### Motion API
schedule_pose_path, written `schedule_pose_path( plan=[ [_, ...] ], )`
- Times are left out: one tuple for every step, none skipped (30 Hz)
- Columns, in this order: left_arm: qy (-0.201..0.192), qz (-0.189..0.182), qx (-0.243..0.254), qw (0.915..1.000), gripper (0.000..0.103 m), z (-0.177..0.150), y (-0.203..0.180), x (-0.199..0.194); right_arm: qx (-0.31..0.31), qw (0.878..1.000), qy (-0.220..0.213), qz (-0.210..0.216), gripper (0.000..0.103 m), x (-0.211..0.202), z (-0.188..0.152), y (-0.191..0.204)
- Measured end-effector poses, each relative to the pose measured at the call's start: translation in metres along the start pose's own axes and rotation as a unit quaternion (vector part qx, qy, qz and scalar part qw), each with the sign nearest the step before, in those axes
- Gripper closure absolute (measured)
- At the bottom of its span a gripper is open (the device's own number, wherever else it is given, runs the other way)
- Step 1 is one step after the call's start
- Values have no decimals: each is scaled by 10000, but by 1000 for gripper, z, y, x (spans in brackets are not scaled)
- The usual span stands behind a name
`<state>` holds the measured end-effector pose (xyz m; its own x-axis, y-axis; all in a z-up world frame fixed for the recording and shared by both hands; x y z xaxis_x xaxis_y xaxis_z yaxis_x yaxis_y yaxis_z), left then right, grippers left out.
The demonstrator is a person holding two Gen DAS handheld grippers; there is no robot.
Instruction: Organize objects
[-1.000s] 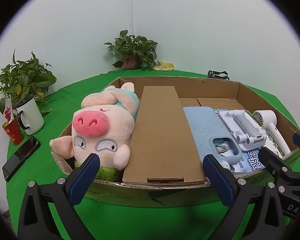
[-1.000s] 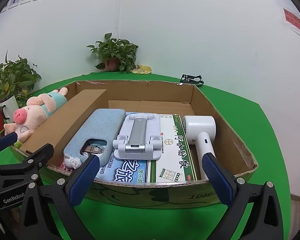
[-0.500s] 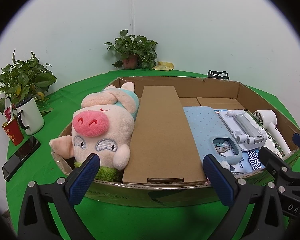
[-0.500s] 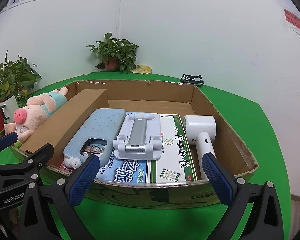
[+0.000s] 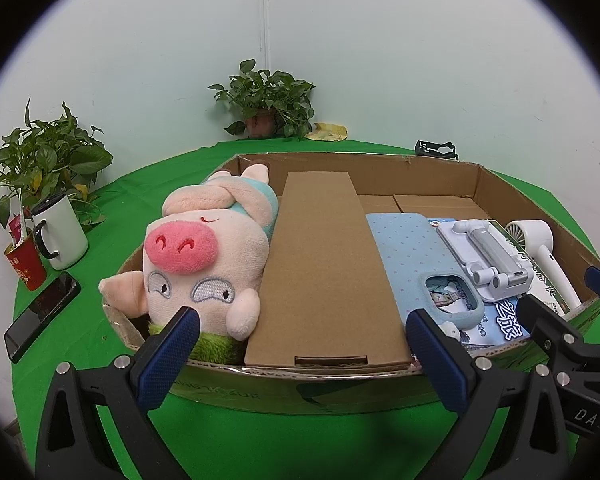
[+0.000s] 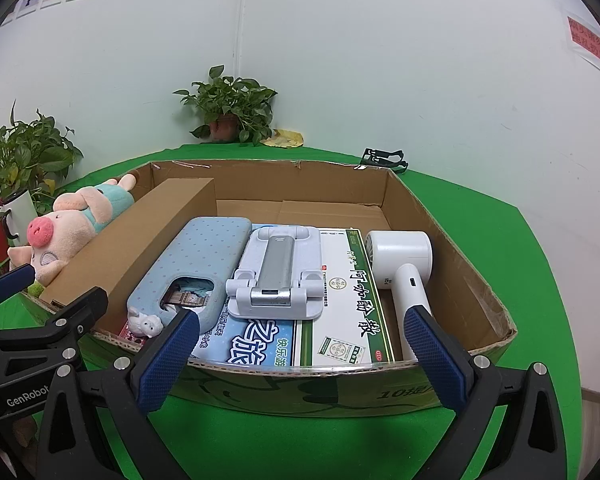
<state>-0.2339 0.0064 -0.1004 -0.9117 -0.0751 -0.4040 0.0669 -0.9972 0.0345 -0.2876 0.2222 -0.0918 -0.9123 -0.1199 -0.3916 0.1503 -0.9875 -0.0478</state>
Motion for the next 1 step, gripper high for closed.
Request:
schedule_pose_path(
  plan=[
    [3, 2, 1, 10000, 1, 0, 0, 0, -1, 10000, -1, -1, 0, 0, 0, 0]
  ],
)
Point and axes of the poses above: each gripper's, at about its wrist camera, not at the fingertips, and x roughly the way its jaws point, y to its left, z to its top, the point moved 9 cm from there along x, roughly the way its jaws point, and after that the axes turned 8 degrees about -y, right-handed, at the moved point
